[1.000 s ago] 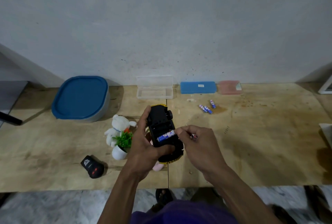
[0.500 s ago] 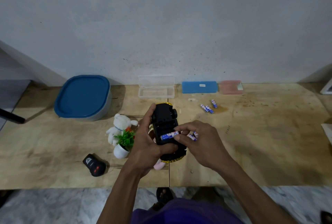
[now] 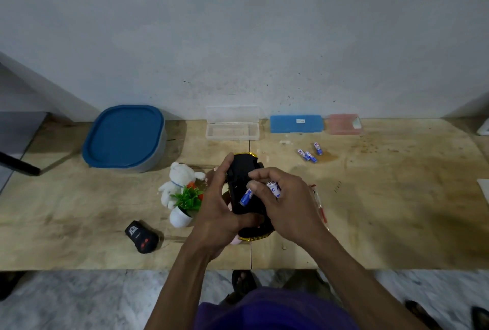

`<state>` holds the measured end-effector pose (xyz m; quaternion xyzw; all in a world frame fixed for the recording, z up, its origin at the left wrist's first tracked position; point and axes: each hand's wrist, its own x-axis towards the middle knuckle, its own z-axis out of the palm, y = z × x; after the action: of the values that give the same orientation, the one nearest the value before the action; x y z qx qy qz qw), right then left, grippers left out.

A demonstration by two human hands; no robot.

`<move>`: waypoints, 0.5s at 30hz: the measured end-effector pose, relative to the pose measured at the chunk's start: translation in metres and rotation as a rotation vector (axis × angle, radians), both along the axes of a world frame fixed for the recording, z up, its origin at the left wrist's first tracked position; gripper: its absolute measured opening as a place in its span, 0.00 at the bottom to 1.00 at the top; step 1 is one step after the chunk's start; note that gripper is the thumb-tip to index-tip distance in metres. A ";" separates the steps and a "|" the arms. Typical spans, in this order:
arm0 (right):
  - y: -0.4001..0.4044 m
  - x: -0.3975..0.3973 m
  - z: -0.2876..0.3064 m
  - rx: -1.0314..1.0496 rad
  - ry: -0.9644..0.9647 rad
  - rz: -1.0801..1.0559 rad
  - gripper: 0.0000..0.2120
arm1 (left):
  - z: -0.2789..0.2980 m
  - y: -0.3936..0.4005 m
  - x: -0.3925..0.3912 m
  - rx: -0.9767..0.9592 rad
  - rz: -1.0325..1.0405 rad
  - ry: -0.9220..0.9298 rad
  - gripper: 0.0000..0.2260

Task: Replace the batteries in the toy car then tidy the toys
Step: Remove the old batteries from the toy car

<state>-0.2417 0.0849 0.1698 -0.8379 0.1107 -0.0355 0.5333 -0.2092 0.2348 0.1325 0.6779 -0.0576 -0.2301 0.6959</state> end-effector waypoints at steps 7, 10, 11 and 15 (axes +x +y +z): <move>-0.036 0.002 0.012 1.054 0.248 -0.353 0.09 | -0.017 0.012 0.001 -0.003 0.052 0.089 0.54; -0.054 0.002 0.002 1.125 0.303 -0.495 0.10 | -0.030 0.008 0.004 0.019 0.028 0.127 0.55; -0.060 0.001 -0.003 1.099 0.317 -0.535 0.11 | -0.034 0.004 0.006 0.035 0.018 0.137 0.55; -0.079 -0.004 -0.023 0.972 0.350 -0.606 0.14 | -0.054 -0.024 0.012 0.134 -0.051 0.187 0.54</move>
<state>-0.2460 0.0059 0.1464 -0.4223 0.4346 0.0073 0.7955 -0.1970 0.2106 0.0783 0.6966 0.0059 -0.3131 0.6454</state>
